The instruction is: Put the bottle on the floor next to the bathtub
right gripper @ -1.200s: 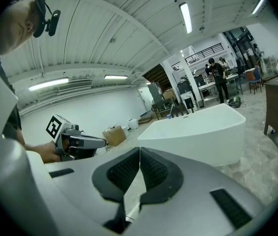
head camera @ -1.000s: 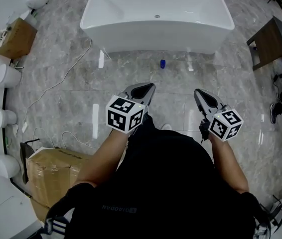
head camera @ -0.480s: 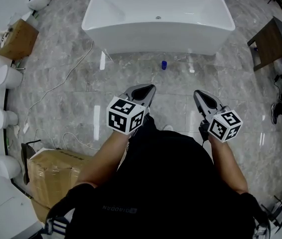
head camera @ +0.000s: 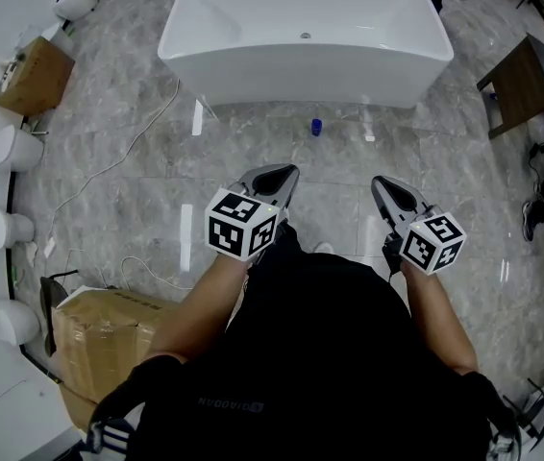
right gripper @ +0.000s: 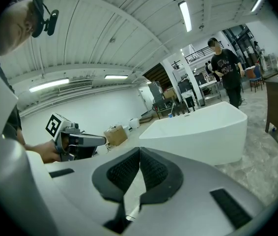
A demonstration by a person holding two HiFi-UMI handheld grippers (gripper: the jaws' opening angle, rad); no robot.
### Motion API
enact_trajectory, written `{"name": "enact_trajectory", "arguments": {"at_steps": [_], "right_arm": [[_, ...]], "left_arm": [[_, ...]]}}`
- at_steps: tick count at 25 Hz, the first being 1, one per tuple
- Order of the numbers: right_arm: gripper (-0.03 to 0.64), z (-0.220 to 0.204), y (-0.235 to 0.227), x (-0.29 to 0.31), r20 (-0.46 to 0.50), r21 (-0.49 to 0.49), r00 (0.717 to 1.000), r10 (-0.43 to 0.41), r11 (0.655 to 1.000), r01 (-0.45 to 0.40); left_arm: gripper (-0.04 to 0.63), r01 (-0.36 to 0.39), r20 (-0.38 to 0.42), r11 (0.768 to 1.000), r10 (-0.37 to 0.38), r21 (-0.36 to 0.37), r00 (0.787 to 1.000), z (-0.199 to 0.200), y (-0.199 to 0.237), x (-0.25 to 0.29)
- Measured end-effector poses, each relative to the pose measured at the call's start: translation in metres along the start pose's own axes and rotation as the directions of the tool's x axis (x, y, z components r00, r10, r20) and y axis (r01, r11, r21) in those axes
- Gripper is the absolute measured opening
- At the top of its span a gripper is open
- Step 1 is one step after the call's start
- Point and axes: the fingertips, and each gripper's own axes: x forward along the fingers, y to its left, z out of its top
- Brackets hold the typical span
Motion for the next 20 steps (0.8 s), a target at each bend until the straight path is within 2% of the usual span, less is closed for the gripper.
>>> {"name": "enact_trajectory", "arguments": {"at_steps": [20], "right_arm": [[0.037,0.010,-0.010,0.000,-0.010,-0.016,1.000,0.021,1.000,-0.021]], "left_arm": [[0.017,-0.007,-0.004,1.000,0.007,0.023,1.000,0.010,-0.002,0.009]]}}
